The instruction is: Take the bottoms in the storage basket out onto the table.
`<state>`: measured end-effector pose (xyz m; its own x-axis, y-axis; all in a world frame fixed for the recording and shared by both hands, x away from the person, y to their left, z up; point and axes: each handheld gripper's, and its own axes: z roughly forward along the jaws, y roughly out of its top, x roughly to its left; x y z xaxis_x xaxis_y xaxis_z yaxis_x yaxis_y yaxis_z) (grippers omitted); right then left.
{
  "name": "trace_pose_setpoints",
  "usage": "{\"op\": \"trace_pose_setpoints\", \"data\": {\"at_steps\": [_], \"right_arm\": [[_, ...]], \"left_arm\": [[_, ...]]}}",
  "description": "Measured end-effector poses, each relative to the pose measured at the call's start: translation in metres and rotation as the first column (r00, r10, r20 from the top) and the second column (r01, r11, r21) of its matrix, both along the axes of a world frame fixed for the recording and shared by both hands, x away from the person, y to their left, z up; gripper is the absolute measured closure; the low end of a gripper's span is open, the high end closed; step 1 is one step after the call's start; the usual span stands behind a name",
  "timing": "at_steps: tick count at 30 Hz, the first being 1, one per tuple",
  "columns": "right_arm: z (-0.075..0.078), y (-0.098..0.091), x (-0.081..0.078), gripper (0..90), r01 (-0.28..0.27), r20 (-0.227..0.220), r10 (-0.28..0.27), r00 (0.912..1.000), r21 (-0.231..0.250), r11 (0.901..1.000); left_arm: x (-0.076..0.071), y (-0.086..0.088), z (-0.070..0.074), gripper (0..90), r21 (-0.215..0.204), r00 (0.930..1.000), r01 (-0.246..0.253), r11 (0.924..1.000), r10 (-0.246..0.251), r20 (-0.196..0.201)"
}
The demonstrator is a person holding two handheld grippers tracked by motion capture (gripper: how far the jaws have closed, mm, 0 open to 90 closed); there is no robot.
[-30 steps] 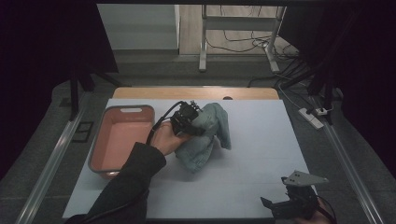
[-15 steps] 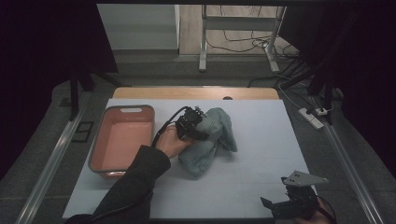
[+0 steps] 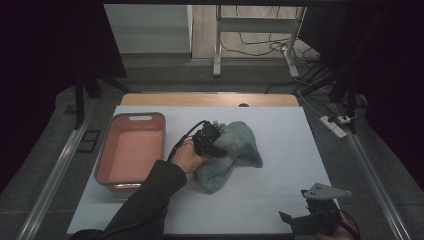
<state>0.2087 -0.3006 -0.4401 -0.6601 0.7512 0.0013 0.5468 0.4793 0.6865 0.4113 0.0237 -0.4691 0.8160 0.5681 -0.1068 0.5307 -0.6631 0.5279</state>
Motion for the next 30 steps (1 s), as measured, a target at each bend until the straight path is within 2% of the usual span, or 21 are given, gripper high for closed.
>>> {"op": "trace_pose_setpoints", "data": {"at_steps": [4,15,21,30], "right_arm": [[0.000,0.000,0.000,0.7,-0.001,0.000,0.001,1.0000,-0.001,1.0000],[0.000,0.000,0.000,0.7,-0.003,0.001,0.003,1.0000,-0.004,1.0000],[0.000,0.001,0.000,0.7,-0.004,-0.001,0.004,1.0000,-0.007,1.0000],[-0.001,0.001,0.000,0.7,-0.005,-0.002,0.005,1.0000,-0.008,1.0000]], "left_arm": [[0.002,0.001,-0.008,43.8,0.024,1.0000,0.005,0.9997,-0.005,0.004],[0.004,0.004,-0.017,36.1,0.026,1.0000,0.003,0.9997,-0.003,0.004],[0.004,0.004,-0.019,31.8,0.015,0.9999,-0.005,0.9999,0.005,0.010],[0.005,0.004,-0.017,24.8,-0.018,0.9998,-0.004,0.9998,0.004,-0.020]]}}
